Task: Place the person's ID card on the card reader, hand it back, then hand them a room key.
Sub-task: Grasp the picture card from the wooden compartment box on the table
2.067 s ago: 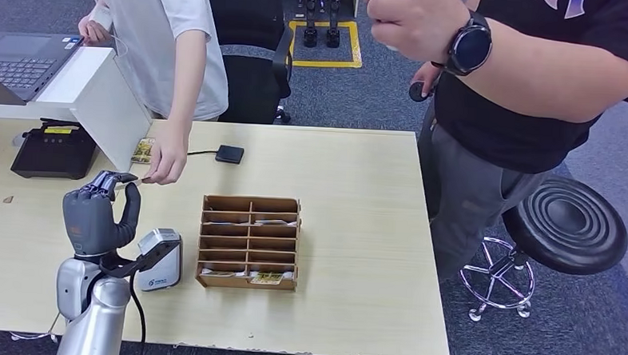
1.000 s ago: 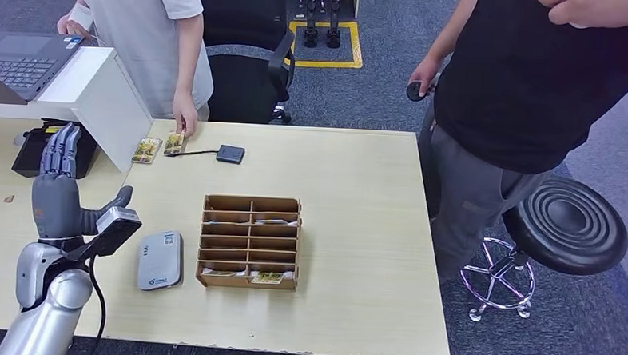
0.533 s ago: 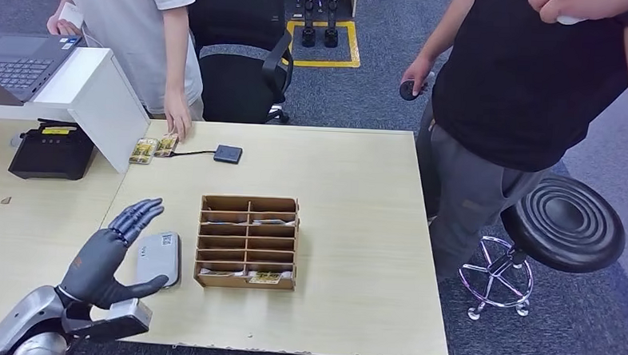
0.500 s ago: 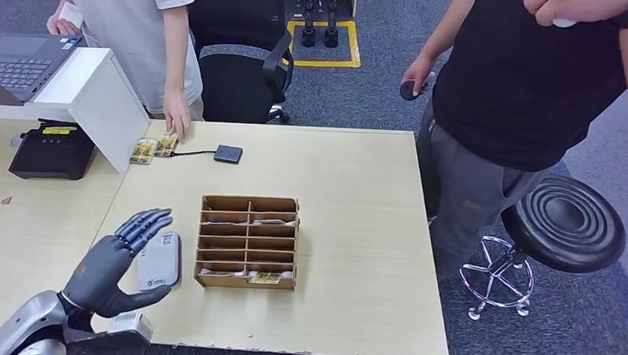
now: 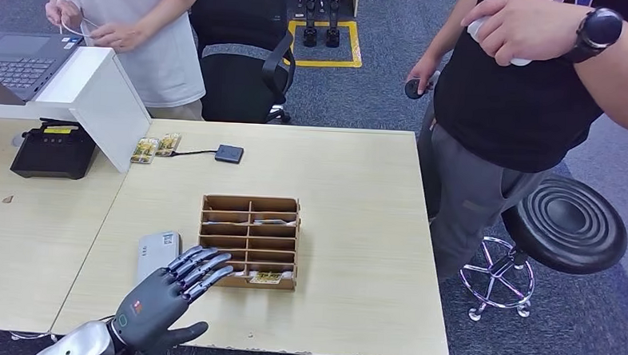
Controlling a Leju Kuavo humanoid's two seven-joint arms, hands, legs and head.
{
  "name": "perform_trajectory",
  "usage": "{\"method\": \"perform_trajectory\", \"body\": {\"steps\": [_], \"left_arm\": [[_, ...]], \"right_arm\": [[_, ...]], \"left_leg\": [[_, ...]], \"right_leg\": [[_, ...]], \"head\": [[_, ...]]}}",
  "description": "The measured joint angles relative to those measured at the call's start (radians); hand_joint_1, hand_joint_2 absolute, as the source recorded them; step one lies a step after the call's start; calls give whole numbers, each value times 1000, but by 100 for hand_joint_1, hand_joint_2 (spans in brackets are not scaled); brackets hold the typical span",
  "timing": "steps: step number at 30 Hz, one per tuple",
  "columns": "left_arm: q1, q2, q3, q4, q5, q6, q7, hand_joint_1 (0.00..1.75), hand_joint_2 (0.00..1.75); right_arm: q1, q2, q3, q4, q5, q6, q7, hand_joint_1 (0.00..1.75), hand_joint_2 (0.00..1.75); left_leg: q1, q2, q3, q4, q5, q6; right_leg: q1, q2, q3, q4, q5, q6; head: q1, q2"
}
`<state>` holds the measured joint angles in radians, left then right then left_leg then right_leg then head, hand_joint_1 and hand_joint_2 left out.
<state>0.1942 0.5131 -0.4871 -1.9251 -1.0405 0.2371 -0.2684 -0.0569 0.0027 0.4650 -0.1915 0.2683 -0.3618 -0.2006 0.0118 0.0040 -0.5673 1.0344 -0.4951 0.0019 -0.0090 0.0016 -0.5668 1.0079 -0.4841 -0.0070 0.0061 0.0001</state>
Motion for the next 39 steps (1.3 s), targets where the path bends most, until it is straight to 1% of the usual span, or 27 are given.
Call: {"method": "perform_trajectory", "body": {"steps": [4,10,14,19,22,35,39], "left_arm": [[-20,2,-36,21,-77,12,59,0,175],[-51,-9,-88,125,-170,58,153,0,175],[-65,-31,-97,191,-205,114,217,0,175],[-70,-51,-90,244,-234,149,288,0,175],[-69,-58,-82,265,-235,154,300,0,175],[-69,-76,-66,303,-231,156,301,0,175],[-69,-80,-60,307,-201,156,302,0,175]], "right_arm": [[-1,0,0,0,7,0,0,0,0],[0,0,0,1,17,0,12,0,0],[0,0,0,1,17,-3,3,0,0],[2,0,-8,1,18,-10,-11,0,0],[4,0,-15,1,20,-14,-14,0,0],[6,0,-21,3,25,-15,-14,0,0],[6,0,-23,3,26,-16,-14,0,0]], "left_leg": [[0,0,0,0,0,0],[0,0,0,0,0,0],[0,0,0,0,0,0],[0,0,0,0,0,0],[0,0,0,0,0,0],[0,0,0,0,0,0],[0,0,0,0,0,0]], "right_leg": [[0,0,0,0,0,0],[0,0,0,0,0,0],[0,0,0,0,0,0],[0,0,0,0,0,0],[0,0,0,0,0,0],[0,0,0,0,0,0],[0,0,0,0,0,0]], "head": [[0,0],[0,0],[0,0],[0,0],[0,0],[0,0],[0,0]]}}
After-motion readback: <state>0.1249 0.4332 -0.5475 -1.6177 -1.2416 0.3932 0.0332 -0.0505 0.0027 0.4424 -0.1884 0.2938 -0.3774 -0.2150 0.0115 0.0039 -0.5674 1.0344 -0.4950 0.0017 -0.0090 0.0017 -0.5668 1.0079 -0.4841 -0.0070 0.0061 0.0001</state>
